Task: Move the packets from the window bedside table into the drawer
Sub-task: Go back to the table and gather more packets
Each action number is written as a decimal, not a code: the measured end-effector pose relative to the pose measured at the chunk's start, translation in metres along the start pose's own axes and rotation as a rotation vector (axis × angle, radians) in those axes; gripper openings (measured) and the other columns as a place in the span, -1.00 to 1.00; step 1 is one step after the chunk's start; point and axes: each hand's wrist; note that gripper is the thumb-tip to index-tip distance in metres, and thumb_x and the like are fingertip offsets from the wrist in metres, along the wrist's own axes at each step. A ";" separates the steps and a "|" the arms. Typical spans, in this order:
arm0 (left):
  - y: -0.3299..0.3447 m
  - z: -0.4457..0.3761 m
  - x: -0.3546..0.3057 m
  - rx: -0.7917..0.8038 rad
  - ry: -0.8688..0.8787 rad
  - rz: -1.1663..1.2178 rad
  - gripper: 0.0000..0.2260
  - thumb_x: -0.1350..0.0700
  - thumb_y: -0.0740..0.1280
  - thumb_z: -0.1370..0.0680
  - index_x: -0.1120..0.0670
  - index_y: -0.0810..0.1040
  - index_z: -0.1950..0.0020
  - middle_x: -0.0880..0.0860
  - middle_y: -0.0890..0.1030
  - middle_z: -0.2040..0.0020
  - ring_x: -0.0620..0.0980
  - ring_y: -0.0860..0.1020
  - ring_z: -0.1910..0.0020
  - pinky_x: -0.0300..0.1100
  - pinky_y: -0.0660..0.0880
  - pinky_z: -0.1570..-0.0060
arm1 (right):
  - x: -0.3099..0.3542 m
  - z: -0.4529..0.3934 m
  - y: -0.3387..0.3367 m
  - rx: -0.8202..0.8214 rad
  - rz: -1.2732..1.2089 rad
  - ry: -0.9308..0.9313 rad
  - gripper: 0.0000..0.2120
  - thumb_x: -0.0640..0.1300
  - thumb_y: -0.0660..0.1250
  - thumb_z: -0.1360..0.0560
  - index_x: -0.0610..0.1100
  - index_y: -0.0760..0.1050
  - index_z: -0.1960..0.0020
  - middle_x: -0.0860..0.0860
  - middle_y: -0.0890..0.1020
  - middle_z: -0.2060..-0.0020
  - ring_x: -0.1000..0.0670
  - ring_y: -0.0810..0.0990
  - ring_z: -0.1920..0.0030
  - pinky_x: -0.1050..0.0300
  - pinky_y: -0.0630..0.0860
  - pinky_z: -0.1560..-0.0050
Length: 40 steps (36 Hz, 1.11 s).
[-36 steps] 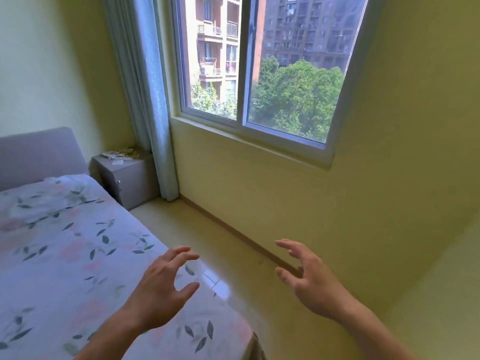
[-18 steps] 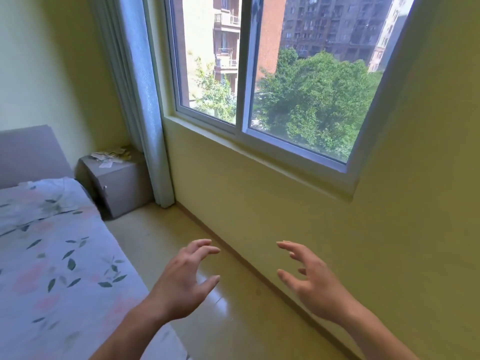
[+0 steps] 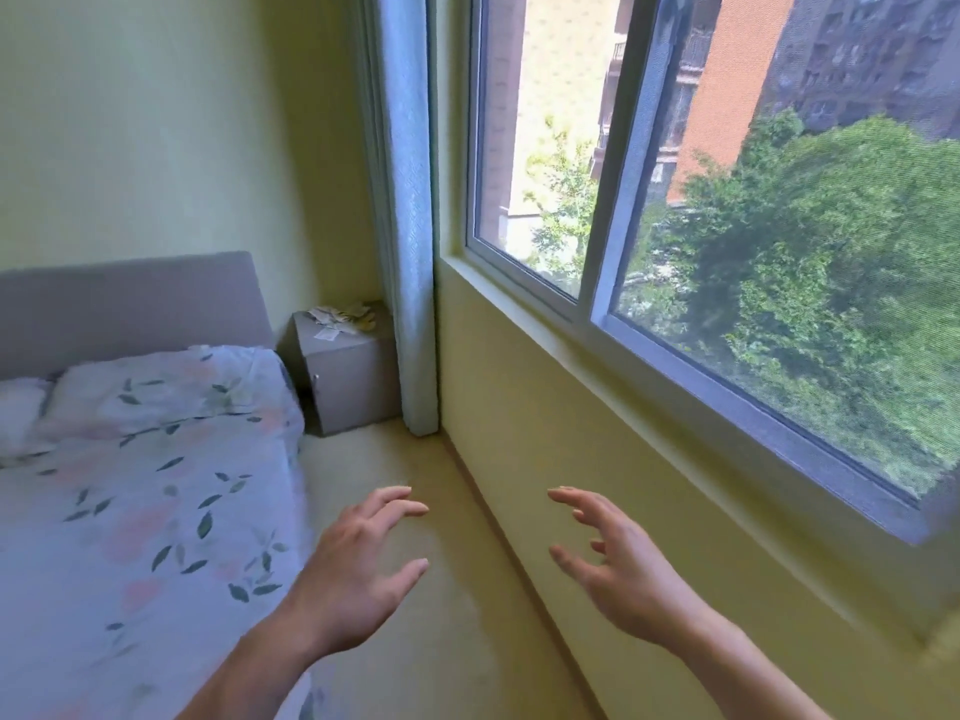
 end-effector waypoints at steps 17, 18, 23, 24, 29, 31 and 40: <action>-0.093 -0.143 0.164 -0.202 -0.402 -0.023 -0.59 -0.07 0.45 -0.52 -0.25 0.44 -0.33 -0.30 0.30 -0.43 -0.20 0.34 -0.42 -0.27 0.26 -0.36 | 0.086 -0.331 0.087 0.271 -0.022 -0.308 -0.49 0.09 0.40 -0.52 0.21 0.37 -0.44 0.33 0.38 -0.39 0.28 0.39 -0.38 0.12 0.38 -0.44; -0.099 -0.160 0.173 -0.202 -0.395 -0.024 -0.60 -0.07 0.44 -0.53 -0.26 0.44 -0.33 -0.31 0.30 -0.43 -0.21 0.33 -0.42 -0.29 0.25 -0.35 | 0.089 -0.349 0.089 0.263 -0.023 -0.308 -0.49 0.09 0.39 -0.52 0.21 0.37 -0.43 0.34 0.39 -0.38 0.28 0.39 -0.37 0.12 0.38 -0.44; -0.127 -0.251 0.209 -0.197 -0.346 -0.025 -0.61 -0.08 0.43 -0.54 -0.26 0.44 -0.33 -0.36 0.27 -0.38 -0.26 0.32 -0.37 -0.35 0.21 -0.30 | 0.096 -0.431 0.096 0.242 -0.042 -0.298 -0.53 0.07 0.40 -0.53 0.21 0.40 -0.41 0.34 0.42 -0.35 0.34 0.39 -0.34 0.17 0.38 -0.42; -0.130 -0.268 0.214 -0.196 -0.329 -0.020 -0.61 -0.08 0.43 -0.53 -0.25 0.45 -0.33 -0.37 0.28 -0.38 -0.27 0.32 -0.36 -0.35 0.22 -0.30 | 0.095 -0.445 0.097 0.241 -0.045 -0.293 -0.53 0.06 0.40 -0.53 0.22 0.40 -0.41 0.35 0.42 -0.35 0.36 0.39 -0.33 0.19 0.38 -0.42; -0.134 -0.361 0.252 -0.169 -0.256 -0.004 -0.62 -0.12 0.41 -0.51 -0.29 0.45 -0.30 -0.39 0.28 -0.41 -0.31 0.32 -0.39 -0.29 0.27 -0.37 | 0.088 -0.527 0.099 0.228 -0.051 -0.273 -0.53 0.02 0.41 -0.55 0.20 0.39 -0.42 0.36 0.41 -0.33 0.43 0.37 -0.28 0.28 0.39 -0.37; -0.133 -0.399 0.271 -0.160 -0.250 0.003 -0.62 -0.13 0.41 -0.51 -0.29 0.45 -0.30 -0.39 0.27 -0.41 -0.30 0.31 -0.40 -0.25 0.28 -0.40 | 0.082 -0.565 0.103 0.227 -0.055 -0.257 -0.53 0.01 0.41 -0.55 0.19 0.39 -0.42 0.34 0.41 -0.34 0.47 0.37 -0.26 0.37 0.38 -0.33; -0.136 -0.556 0.349 -0.128 -0.310 0.009 -0.63 -0.12 0.41 -0.51 -0.25 0.47 -0.30 -0.35 0.30 -0.41 -0.27 0.35 -0.40 -0.21 0.28 -0.43 | 0.068 -0.751 0.122 0.281 -0.095 -0.238 -0.53 0.04 0.39 -0.55 0.26 0.37 -0.41 0.39 0.39 -0.33 0.39 0.39 -0.29 0.37 0.37 -0.32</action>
Point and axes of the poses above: each hand's wrist, its own z-axis away from the middle knuckle, its own y-axis out of the palm, x = y × z
